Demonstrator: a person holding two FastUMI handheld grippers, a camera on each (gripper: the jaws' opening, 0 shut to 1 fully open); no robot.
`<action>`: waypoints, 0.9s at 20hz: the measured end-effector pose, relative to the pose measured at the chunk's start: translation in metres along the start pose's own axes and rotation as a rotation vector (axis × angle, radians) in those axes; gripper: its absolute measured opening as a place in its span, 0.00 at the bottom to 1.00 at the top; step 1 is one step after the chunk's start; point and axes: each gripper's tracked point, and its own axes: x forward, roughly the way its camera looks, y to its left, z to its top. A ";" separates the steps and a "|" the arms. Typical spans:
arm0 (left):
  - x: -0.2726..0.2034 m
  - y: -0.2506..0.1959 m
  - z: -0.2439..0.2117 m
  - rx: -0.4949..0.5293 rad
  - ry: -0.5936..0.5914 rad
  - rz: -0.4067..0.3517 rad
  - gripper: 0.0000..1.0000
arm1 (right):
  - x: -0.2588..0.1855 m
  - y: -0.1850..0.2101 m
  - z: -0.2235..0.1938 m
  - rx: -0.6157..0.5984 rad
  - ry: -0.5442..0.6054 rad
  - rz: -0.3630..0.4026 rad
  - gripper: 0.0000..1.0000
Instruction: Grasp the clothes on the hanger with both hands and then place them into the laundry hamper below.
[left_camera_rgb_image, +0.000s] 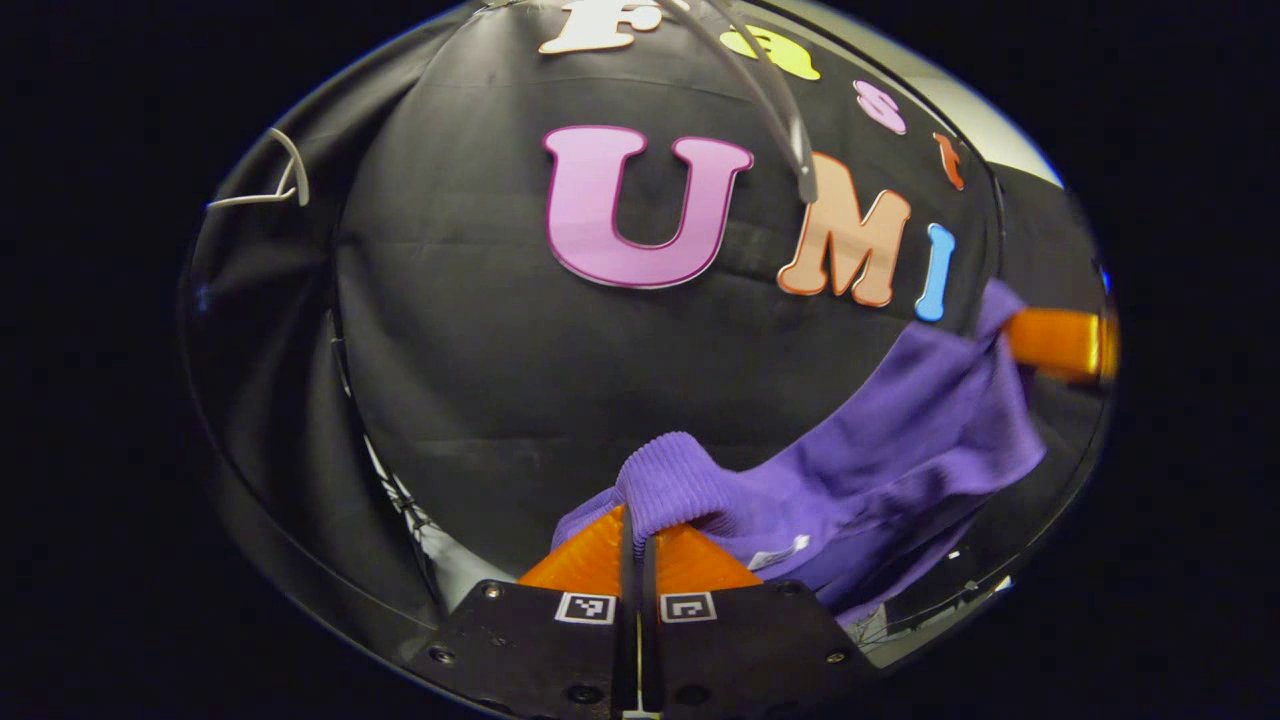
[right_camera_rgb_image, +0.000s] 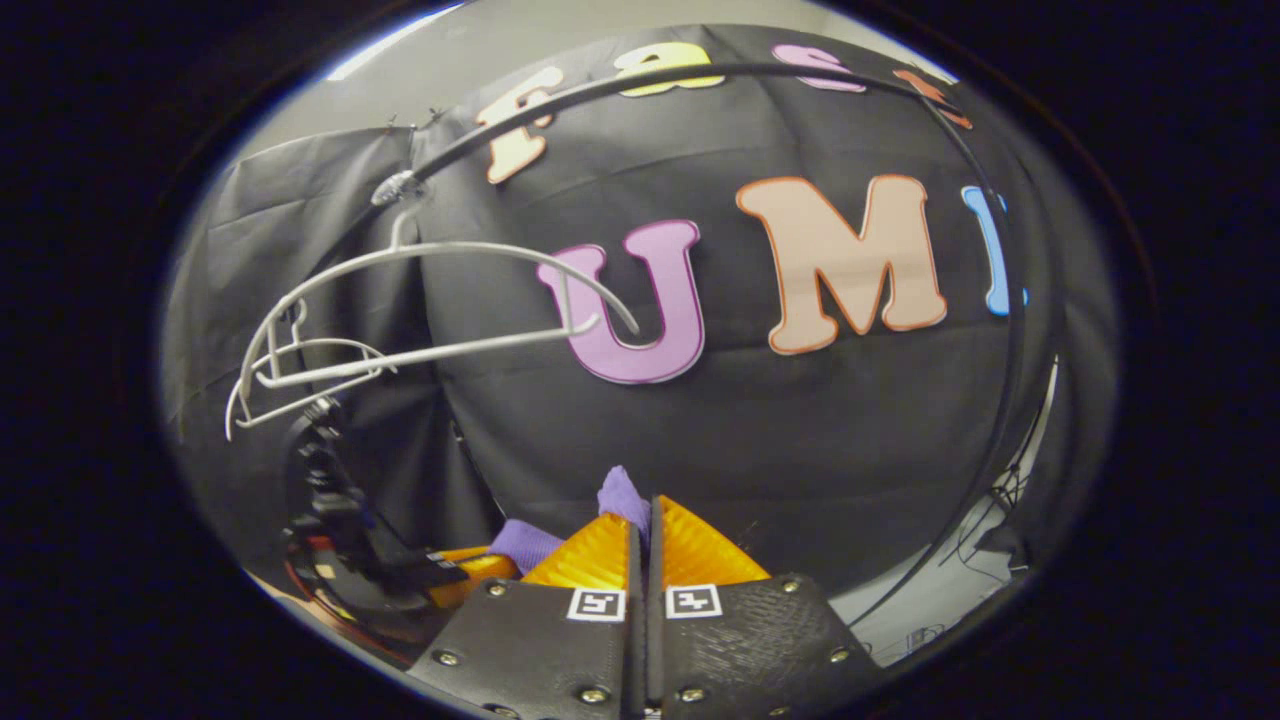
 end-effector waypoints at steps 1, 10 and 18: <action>0.002 -0.007 0.004 0.000 -0.015 -0.013 0.02 | 0.005 -0.005 -0.009 0.011 0.015 0.000 0.01; 0.056 -0.023 -0.044 0.036 0.054 0.003 0.02 | 0.070 -0.056 -0.133 0.095 0.208 -0.084 0.01; 0.094 -0.024 -0.158 0.040 0.236 0.044 0.02 | 0.099 -0.095 -0.284 0.138 0.448 -0.163 0.01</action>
